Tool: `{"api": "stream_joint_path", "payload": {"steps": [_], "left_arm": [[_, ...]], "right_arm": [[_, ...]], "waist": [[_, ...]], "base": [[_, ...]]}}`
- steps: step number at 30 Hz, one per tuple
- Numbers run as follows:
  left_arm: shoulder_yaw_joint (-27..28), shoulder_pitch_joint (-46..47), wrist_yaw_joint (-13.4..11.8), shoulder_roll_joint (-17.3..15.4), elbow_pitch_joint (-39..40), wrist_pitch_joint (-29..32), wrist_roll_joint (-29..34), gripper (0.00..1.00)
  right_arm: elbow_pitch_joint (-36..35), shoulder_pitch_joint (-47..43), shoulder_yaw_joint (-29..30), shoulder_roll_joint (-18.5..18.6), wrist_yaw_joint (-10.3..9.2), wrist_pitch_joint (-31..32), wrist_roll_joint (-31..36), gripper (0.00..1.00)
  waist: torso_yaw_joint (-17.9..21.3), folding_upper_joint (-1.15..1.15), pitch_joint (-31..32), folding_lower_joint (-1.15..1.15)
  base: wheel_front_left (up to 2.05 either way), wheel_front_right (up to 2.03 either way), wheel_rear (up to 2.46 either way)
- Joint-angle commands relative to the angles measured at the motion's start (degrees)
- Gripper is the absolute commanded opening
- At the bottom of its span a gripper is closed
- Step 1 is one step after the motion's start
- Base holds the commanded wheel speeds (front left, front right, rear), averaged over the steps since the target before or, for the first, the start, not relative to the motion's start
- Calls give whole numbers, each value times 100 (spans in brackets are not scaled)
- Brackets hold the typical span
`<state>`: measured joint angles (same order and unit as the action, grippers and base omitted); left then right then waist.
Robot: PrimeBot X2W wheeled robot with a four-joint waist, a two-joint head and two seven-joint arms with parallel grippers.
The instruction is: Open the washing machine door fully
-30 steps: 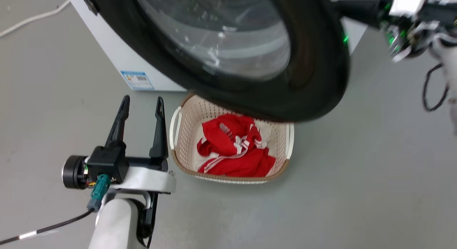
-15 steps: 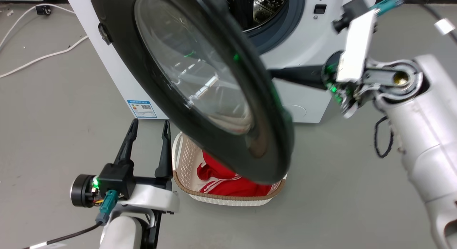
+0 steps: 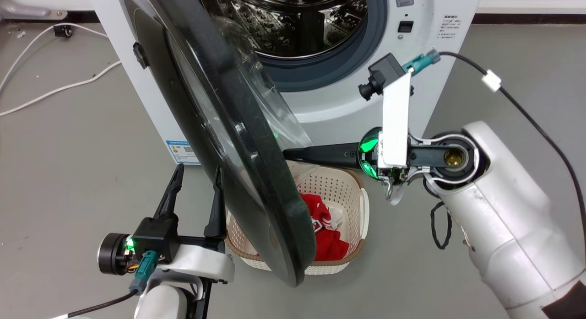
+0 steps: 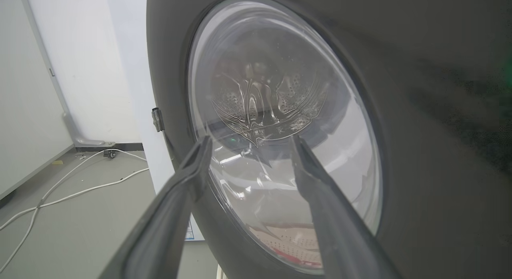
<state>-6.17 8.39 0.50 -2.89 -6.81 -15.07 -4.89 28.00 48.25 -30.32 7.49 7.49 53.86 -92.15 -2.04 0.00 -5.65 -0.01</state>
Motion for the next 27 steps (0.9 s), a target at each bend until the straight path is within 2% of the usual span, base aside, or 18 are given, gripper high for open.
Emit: {"api": "stream_joint_path", "payload": {"steps": [1, 5, 9, 14, 16, 17, 22, 27], "left_arm": [[10, -58, 2, 2, -7, -14, -22, 100], [9, -102, -9, 2, -30, -14, -31, 100], [12, -164, -33, 3, -28, -14, -75, 100], [65, -302, -52, 2, 5, -14, -33, 100], [86, -359, -45, 3, 13, -14, -22, 100], [101, -374, -42, 2, 17, -14, -16, 100], [142, -441, -20, 2, 4, -14, 2, 100], [206, -471, -8, 1, -32, -14, 10, 100]], "right_arm": [[-29, -118, 17, -1, 0, -75, -6, 0], [-39, -375, 294, 34, 0, -661, -16, 0], [-23, -774, 916, 1, 0, -1951, 7, 0], [-434, -1575, 1625, 23, 0, -3282, -2, 0], [-635, -1964, 1805, 14, 0, -3679, 20, 47], [-734, -2159, 1896, 10, 0, -3894, 54, 100], [-1113, -3086, 2191, 28, 0, -4944, 511, 100], [-1293, -3825, 2454, 59, 0, -6051, 1332, 100]], "waist": [[13, 0, 21, 1], [25, 0, 132, 1], [12, 0, 253, 1], [75, 0, 293, 1], [110, 0, 298, 1], [126, 0, 287, 1], [179, 0, 321, 1], [195, 0, 414, 1]], "base": [[0, 0, 0], [0, 0, 0], [0, 0, 0], [0, 0, 0], [0, 0, 0], [0, 0, 0], [0, 0, 0], [0, 0, 0]]}}
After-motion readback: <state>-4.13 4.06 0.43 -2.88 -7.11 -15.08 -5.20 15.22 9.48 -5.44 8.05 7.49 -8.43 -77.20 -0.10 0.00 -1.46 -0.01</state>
